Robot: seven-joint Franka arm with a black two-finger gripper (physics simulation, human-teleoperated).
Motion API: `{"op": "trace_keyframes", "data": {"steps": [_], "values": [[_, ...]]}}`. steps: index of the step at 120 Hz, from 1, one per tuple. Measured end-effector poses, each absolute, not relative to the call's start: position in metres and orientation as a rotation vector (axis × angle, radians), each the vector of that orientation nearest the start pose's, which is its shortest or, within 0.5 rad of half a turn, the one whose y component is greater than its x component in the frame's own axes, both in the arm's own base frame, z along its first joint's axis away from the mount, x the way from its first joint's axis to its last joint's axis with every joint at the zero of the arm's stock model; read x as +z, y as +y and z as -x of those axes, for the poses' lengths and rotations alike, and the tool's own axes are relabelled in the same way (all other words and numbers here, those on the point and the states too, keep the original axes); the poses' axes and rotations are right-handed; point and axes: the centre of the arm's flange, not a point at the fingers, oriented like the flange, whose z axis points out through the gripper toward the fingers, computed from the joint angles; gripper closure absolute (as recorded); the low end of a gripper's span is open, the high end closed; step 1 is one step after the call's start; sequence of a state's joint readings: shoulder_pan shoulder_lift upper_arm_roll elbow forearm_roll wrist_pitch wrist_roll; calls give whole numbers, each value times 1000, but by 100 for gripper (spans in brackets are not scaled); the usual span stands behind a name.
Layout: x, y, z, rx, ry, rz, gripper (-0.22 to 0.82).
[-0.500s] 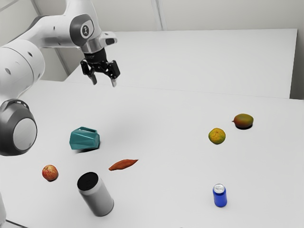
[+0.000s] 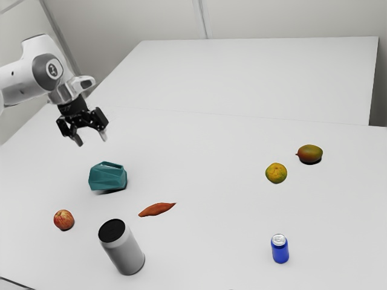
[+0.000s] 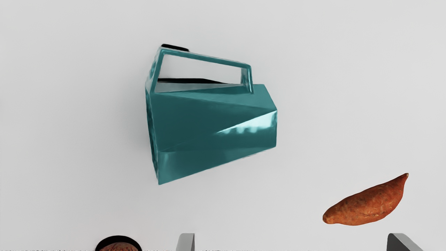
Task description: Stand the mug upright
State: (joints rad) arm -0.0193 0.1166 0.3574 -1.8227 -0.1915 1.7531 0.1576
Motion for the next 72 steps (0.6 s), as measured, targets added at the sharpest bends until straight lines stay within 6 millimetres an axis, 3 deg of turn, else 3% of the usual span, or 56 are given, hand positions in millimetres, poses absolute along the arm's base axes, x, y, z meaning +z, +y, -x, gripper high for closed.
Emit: {"op": "trace_keyframes", "data": {"steps": [31, 54, 72], "values": [[413, 247, -522, 209, -545, 3364, 0], [371, 259, -535, 99, -505, 3432, 0], [337, 264, -526, 59, -500, 3483, 0]]}}
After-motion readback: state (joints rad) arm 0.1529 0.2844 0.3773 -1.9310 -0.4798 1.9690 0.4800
